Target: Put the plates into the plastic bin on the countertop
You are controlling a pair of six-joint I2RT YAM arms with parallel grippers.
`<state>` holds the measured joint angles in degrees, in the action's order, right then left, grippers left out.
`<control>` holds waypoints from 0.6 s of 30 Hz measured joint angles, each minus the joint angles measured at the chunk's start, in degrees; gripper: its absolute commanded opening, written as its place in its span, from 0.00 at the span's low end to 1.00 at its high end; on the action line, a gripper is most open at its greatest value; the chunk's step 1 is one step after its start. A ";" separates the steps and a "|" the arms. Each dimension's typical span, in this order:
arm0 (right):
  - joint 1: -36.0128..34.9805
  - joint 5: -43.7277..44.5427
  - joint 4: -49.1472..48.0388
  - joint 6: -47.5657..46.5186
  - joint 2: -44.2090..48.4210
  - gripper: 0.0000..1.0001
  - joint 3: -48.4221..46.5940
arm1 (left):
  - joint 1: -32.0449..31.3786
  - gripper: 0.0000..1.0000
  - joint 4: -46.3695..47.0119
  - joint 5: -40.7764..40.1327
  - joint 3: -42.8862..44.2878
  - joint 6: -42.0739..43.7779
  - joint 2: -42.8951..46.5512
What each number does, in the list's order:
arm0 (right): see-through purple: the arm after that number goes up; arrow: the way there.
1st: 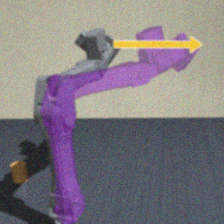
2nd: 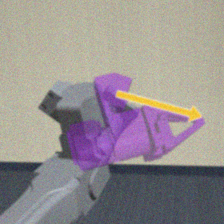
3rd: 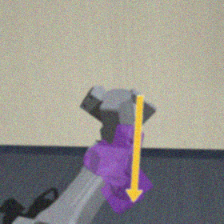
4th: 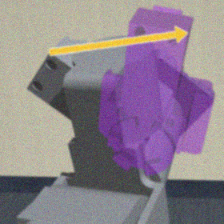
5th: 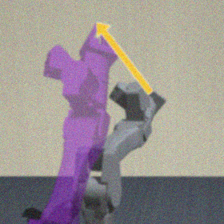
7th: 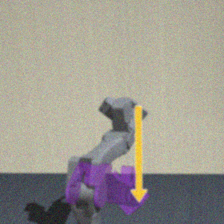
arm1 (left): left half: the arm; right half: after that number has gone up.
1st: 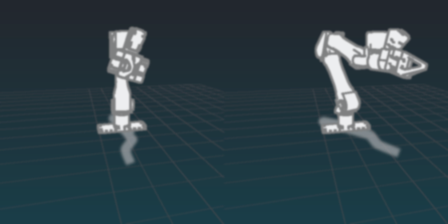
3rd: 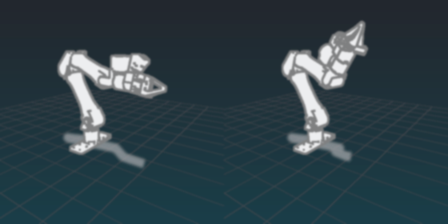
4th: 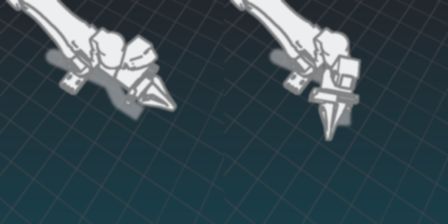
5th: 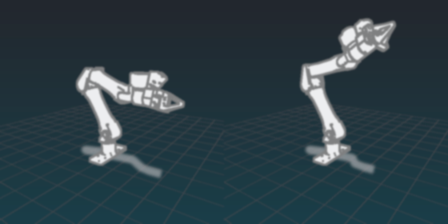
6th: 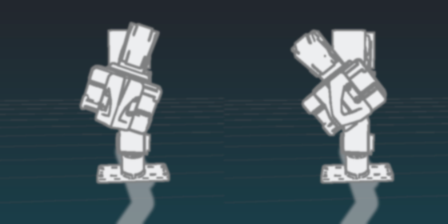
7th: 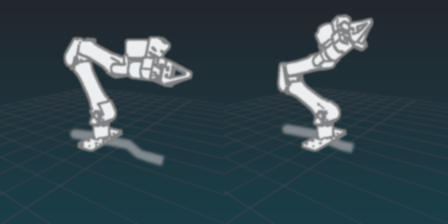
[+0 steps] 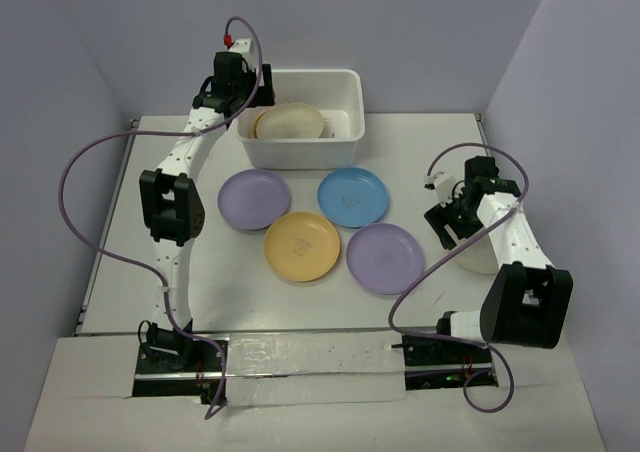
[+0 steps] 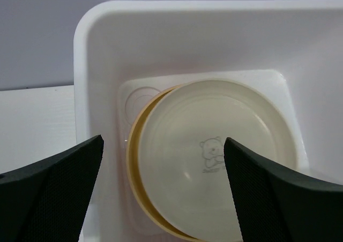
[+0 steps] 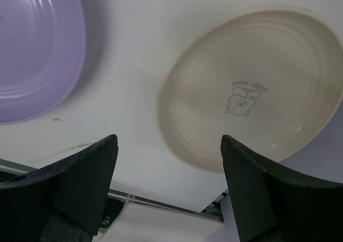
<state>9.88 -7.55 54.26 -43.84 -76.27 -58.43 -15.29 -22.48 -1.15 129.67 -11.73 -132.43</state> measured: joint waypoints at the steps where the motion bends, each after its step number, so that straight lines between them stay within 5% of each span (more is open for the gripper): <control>1: -0.77 0.33 -0.78 0.65 -0.07 0.82 0.81 | 0.00 0.99 0.00 0.23 0.00 -0.10 0.48; 18: -5.67 5.46 -14.48 9.23 -9.99 0.46 6.84 | 0.00 0.99 1.85 -0.16 -3.02 0.40 16.46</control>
<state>4.21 -2.10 39.78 -34.61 -86.25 -51.58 -15.29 -20.63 -1.31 126.64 -11.34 -115.97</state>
